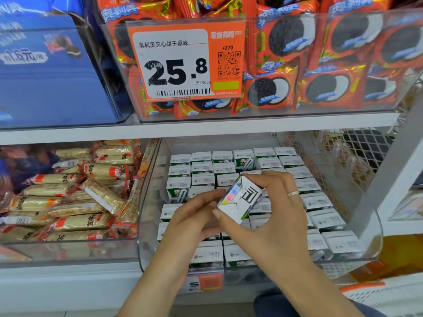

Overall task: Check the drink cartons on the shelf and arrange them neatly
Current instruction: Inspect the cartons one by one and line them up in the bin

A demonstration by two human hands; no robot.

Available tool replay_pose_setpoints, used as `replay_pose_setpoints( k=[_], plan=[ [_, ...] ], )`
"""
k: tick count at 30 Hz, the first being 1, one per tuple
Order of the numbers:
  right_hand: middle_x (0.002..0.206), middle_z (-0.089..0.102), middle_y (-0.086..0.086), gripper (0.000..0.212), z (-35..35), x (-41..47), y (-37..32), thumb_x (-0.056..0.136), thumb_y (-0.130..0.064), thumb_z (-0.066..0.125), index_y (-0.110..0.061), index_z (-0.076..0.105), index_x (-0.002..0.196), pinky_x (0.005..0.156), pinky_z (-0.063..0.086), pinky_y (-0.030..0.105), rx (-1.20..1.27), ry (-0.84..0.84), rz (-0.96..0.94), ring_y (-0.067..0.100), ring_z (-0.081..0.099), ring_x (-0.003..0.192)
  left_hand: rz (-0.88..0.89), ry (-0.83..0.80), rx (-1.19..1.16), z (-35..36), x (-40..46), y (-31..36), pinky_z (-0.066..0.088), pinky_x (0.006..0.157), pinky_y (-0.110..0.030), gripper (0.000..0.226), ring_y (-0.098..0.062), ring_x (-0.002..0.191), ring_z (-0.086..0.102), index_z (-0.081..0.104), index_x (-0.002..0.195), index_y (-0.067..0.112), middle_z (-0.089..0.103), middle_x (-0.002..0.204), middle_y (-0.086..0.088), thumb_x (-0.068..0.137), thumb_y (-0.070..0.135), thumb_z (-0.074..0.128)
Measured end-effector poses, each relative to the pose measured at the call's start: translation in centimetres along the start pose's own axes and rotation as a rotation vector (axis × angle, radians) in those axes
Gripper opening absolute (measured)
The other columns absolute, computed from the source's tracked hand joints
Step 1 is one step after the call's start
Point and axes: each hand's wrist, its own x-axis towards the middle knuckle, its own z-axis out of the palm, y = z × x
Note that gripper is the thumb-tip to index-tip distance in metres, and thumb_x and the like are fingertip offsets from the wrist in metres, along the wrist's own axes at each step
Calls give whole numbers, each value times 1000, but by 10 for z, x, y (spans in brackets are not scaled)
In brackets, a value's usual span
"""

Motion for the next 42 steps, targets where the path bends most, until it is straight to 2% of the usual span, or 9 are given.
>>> replay_pose_setpoints(
  k=[6,12,16,19,25,31,34,38,42],
  plan=[
    [101,44,-17,48,0,0,1,65,-49,70,-26,56,105,81,34,1,19,-12,2,-8,46,97,14,17,-11,-2,1,-1,56,68,-23,22,-18,94,71,76,96,26,75,102,-3,87,12,61],
    [88,63,-16,42,-10,15,7,63,-61,73,-34,60,93,70,42,6,318,-57,451,-4,57,83,117,120,19,-4,-1,3,52,84,-34,24,-15,96,69,76,96,32,75,99,1,75,33,67],
    [84,72,-14,54,-17,23,16,58,-65,63,-22,67,90,71,49,13,550,-124,709,-3,65,78,224,98,8,-6,-4,8,50,82,-25,42,-7,102,67,71,106,36,74,105,7,65,32,79],
    [80,75,-5,57,-16,24,20,57,-63,62,-17,68,90,69,55,16,663,-172,823,7,70,80,309,117,89,-5,-5,7,53,76,-15,46,1,105,63,68,109,41,72,106,14,67,24,75],
    [79,74,7,64,-11,21,21,50,-68,63,-14,69,85,67,58,25,716,-286,918,18,71,69,376,90,152,-1,-6,8,52,84,-19,41,0,109,61,65,112,37,68,113,19,74,31,79],
    [71,73,11,64,-6,20,19,59,-70,50,-14,69,84,61,56,18,611,-491,854,16,70,62,406,158,43,-3,-7,10,51,77,-14,40,-7,99,67,68,106,32,72,107,9,67,40,71],
    [68,73,-3,52,-5,14,18,65,-68,47,-23,68,80,63,57,19,470,-510,730,8,69,66,423,231,8,-3,-6,11,51,72,-14,37,-6,92,69,71,97,32,74,100,8,62,43,73],
    [99,70,-15,37,-5,13,16,76,-55,61,-34,66,106,82,55,29,475,-412,524,3,64,96,454,291,79,-3,-6,10,53,76,-15,43,-7,91,69,69,99,28,74,97,9,58,41,76],
    [119,61,-22,54,-12,12,11,73,-37,70,-41,53,125,83,49,14,535,-441,318,-2,55,114,515,250,225,-1,-9,9,52,80,-15,38,-2,93,67,69,98,33,73,96,15,61,37,78]
  ],
)
